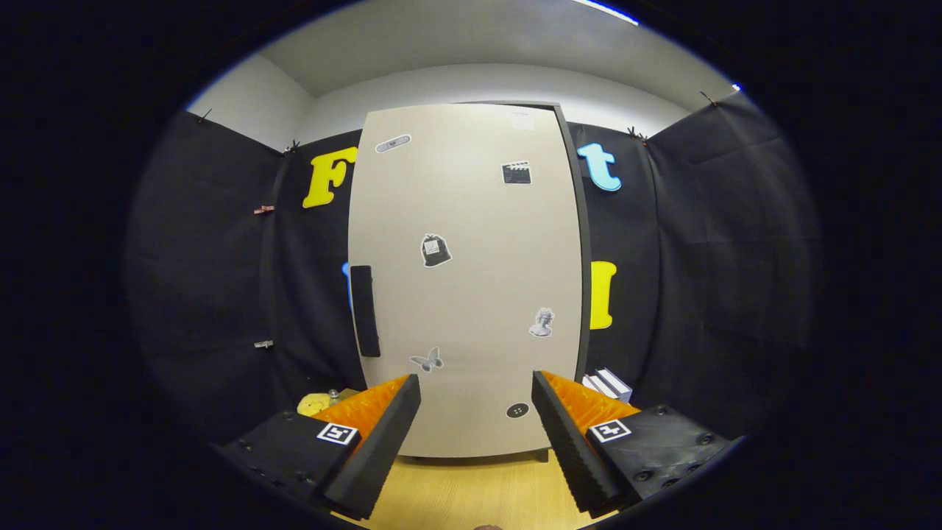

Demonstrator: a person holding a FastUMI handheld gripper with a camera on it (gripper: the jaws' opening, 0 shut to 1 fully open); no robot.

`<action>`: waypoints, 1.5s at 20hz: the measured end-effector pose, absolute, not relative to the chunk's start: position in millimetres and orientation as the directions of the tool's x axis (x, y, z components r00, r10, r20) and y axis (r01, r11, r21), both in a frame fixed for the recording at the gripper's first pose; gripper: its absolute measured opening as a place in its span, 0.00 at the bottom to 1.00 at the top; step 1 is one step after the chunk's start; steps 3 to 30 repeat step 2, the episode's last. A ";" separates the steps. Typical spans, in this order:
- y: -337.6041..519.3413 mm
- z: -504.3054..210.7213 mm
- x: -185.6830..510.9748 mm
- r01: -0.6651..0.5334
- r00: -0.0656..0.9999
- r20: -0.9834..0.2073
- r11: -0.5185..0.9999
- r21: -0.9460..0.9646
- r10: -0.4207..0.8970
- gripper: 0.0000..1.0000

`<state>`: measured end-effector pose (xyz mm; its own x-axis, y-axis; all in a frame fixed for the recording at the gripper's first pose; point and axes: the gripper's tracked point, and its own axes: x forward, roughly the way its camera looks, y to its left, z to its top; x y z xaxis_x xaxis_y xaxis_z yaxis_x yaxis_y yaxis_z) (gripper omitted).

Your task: Open the shoe cabinet door, grab the shoes and put them into the shoe cabinet, then close the shoe cabinet door.

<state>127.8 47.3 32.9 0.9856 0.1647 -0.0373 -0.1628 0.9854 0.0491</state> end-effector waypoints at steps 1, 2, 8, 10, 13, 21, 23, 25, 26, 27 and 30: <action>45.6 32.6 127.4 -0.159 0.986 -0.039 0.986 0.050 0.161 0.98; 43.0 33.4 127.7 -0.152 0.987 -0.039 0.987 0.051 0.154 0.98; 43.0 33.4 127.7 -0.152 0.987 -0.039 0.987 0.051 0.154 0.98; 43.0 33.4 127.7 -0.152 0.987 -0.039 0.987 0.051 0.154 0.98; 43.0 33.4 127.7 -0.152 0.987 -0.039 0.987 0.051 0.154 0.98; 43.0 33.4 127.7 -0.152 0.987 -0.039 0.987 0.051 0.154 0.98; 43.0 33.4 127.7 -0.152 0.987 -0.039 0.987 0.051 0.154 0.98; 43.0 33.4 127.7 -0.152 0.987 -0.039 0.987 0.051 0.154 0.98; 43.0 33.4 127.7 -0.152 0.987 -0.039 0.987 0.051 0.154 0.98; 43.0 33.4 127.7 -0.152 0.987 -0.039 0.987 0.051 0.154 0.98; 43.0 33.4 127.7 -0.152 0.987 -0.039 0.987 0.051 0.154 0.98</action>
